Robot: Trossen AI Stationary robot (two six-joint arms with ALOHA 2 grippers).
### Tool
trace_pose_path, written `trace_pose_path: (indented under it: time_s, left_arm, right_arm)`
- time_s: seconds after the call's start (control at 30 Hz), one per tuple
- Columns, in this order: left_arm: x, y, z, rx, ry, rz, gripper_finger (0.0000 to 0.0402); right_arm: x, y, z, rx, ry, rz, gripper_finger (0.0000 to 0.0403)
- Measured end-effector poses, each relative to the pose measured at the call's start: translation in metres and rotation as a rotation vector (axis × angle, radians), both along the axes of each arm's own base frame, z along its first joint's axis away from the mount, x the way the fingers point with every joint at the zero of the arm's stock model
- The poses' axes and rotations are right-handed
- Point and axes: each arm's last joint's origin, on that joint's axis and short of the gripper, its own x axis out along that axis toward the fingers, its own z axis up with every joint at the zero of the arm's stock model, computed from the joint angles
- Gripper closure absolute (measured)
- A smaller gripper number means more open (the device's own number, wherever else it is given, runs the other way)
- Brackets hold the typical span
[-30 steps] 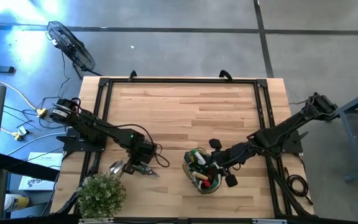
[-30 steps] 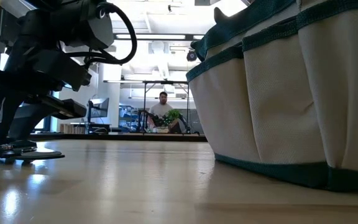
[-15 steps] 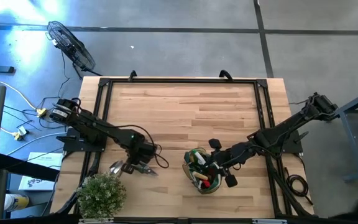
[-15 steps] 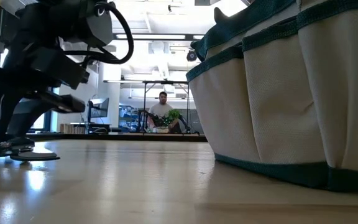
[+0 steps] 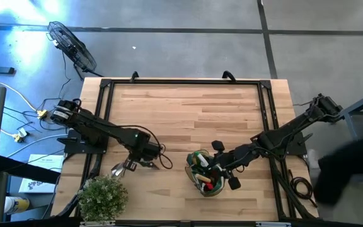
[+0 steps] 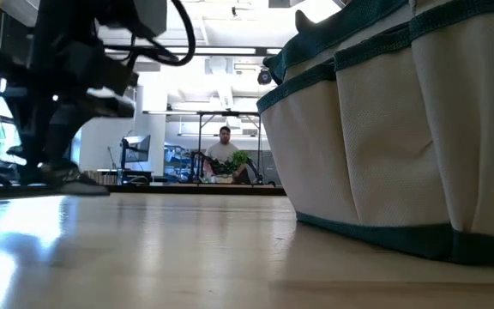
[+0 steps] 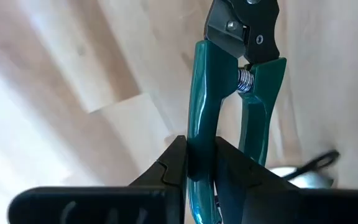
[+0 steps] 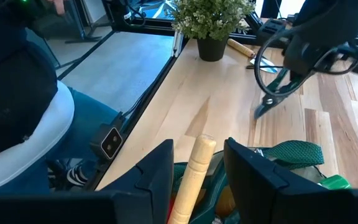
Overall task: Pick & Place Garden tools in Gardening bag
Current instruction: Put the green shear scissors into the green gardening bag
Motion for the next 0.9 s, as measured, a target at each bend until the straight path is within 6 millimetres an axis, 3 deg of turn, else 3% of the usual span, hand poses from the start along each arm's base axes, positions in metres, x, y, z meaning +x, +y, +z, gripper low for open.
trace_pose_path:
  time_s: [0.43, 0.57, 0.77, 0.9]
  left_arm:
    - [0.002, 0.007, 0.062, 0.286, 0.042, 0.007, 0.0359]
    - [0.003, 0.009, 0.072, 0.35, 0.027, 0.009, 0.0359]
    - [0.005, 0.016, 0.087, 0.601, -0.068, 0.061, 0.0359]
    - [0.007, 0.016, 0.093, 0.633, -0.109, 0.082, 0.0359]
  right_arm:
    - [0.0, 0.0, 0.0, 0.0, 0.0, 0.0, 0.027]
    - [0.0, 0.0, 0.0, -0.001, 0.002, 0.0, 0.027]
    - [-0.001, 0.0, -0.002, -0.008, 0.015, 0.001, 0.027]
    - [-0.001, 0.0, -0.002, -0.009, 0.016, 0.0, 0.027]
